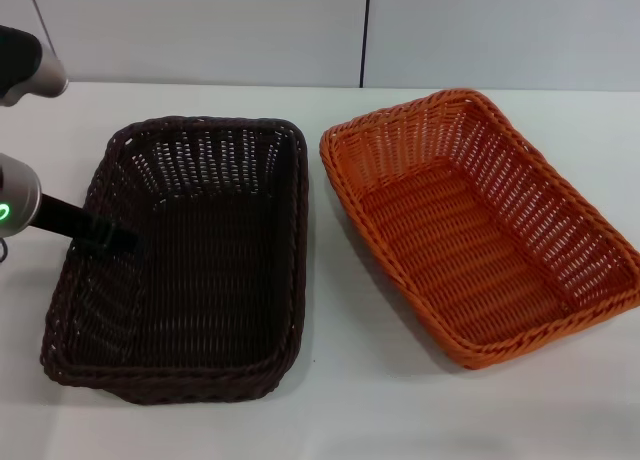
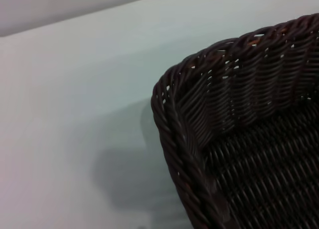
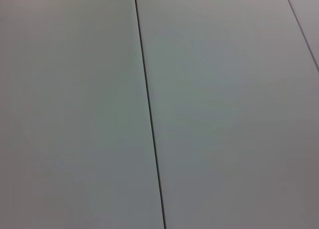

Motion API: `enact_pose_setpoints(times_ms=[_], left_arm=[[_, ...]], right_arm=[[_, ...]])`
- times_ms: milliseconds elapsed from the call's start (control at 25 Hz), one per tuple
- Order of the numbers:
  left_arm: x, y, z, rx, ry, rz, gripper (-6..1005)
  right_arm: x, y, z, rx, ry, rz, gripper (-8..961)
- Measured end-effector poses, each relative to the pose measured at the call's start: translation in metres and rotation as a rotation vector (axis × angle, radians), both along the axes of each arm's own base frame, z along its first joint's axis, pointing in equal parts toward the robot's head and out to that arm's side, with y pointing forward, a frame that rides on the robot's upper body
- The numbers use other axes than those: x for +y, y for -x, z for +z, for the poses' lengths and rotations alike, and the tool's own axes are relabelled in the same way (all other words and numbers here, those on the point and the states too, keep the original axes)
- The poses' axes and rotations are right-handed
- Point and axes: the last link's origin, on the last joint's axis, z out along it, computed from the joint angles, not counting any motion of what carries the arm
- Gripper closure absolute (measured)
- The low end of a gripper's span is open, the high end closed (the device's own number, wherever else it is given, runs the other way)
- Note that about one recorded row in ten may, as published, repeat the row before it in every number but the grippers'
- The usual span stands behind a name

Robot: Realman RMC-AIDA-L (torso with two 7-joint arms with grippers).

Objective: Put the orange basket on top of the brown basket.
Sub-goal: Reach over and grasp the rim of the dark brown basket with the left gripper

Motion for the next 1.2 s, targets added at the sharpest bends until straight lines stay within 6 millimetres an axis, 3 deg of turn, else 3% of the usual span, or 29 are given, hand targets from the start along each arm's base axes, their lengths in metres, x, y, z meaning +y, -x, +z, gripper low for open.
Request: enact_pose_setpoints(times_ms=[200,640,1200], left_arm=[[0.002,-0.005,0.000,0.007,0.006,-0.008,245],[0.005,-0.008,-0.001,0.084,0.090,-0.127,649],[0.007,-0.025,0.015,0.260,0.369,-0.416,666]], right_arm=[[-0.001,0.000,0.000,-0.005,0.002,0.001,146],[-0.004,-0.002,0.000,-0.012,0.001,-0.007,146],[-0.006,-0.003,0.001,-0.011,-0.007,-0.009,146]])
